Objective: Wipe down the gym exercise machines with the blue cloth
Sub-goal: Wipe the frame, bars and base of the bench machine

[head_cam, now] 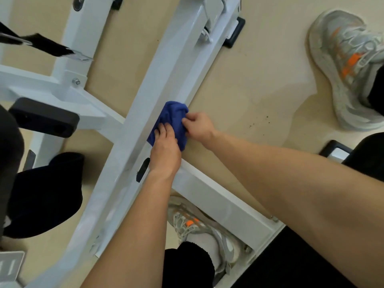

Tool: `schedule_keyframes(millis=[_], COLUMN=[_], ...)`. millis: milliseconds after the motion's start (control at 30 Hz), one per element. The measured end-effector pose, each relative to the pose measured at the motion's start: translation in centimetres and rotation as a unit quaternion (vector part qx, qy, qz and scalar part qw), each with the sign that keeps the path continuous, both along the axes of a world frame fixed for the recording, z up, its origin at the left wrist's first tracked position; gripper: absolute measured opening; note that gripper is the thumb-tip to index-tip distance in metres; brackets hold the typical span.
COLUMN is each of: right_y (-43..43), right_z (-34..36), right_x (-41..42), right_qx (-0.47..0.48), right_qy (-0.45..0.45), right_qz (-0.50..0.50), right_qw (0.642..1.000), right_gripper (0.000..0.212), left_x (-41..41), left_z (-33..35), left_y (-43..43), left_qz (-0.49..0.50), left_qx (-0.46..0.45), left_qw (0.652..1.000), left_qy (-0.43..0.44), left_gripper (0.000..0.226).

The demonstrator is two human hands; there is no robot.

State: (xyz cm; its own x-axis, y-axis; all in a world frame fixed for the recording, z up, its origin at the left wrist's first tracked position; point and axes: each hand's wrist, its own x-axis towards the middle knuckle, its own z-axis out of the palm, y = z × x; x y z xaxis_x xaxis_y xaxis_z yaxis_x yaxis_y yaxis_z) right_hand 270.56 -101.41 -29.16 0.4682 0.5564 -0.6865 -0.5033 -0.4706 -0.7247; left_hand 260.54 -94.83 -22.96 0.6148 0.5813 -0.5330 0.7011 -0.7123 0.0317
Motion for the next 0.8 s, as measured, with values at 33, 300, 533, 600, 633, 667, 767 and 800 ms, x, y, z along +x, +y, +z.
schedule_keyframes(millis=[33, 300, 533, 600, 633, 667, 767, 800], right_y=[0.0, 0.2, 1.1, 1.0, 0.8, 0.6, -0.3, -0.8], right_z=[-0.4, -0.3, 0.2, 0.5, 0.8, 1.1, 2.5, 3.0], right_x=[1.0, 4.4, -3.8, -3.9, -3.6, -3.3, -2.1, -1.5], right_qx=[0.002, -0.017, 0.013, 0.024, 0.030, 0.035, 0.051, 0.055], right_qy=[-0.001, -0.040, 0.103, 0.151, 0.169, 0.185, 0.216, 0.213], right_qz=[-0.025, -0.046, 0.050, 0.057, 0.061, 0.068, 0.083, 0.081], right_qw=[1.000, 0.998, 0.993, 0.987, 0.983, 0.980, 0.971, 0.972], right_gripper=[0.021, 0.019, 0.018, 0.022, 0.027, 0.031, 0.037, 0.037], left_x=[0.5, 4.0, 0.2, -0.2, -0.3, -0.4, -0.7, -0.8], left_z=[-0.2, -0.6, 1.5, 2.3, 2.6, 3.0, 4.1, 4.4], left_y=[0.1, 1.2, 1.2, 0.9, 0.7, 0.5, 0.0, -0.3], left_qz=[-0.002, -0.048, -0.094, -0.092, -0.090, -0.087, -0.065, -0.050], left_qx=[0.000, 0.024, 0.077, 0.053, 0.040, 0.030, 0.003, -0.015], left_qw=[1.000, 0.998, 0.984, 0.983, 0.984, 0.985, 0.992, 0.994], left_qy=[-0.014, -0.039, 0.130, 0.150, 0.151, 0.147, 0.111, 0.097], left_gripper=[0.060, 0.060, 0.055, 0.043, 0.039, 0.036, 0.034, 0.034])
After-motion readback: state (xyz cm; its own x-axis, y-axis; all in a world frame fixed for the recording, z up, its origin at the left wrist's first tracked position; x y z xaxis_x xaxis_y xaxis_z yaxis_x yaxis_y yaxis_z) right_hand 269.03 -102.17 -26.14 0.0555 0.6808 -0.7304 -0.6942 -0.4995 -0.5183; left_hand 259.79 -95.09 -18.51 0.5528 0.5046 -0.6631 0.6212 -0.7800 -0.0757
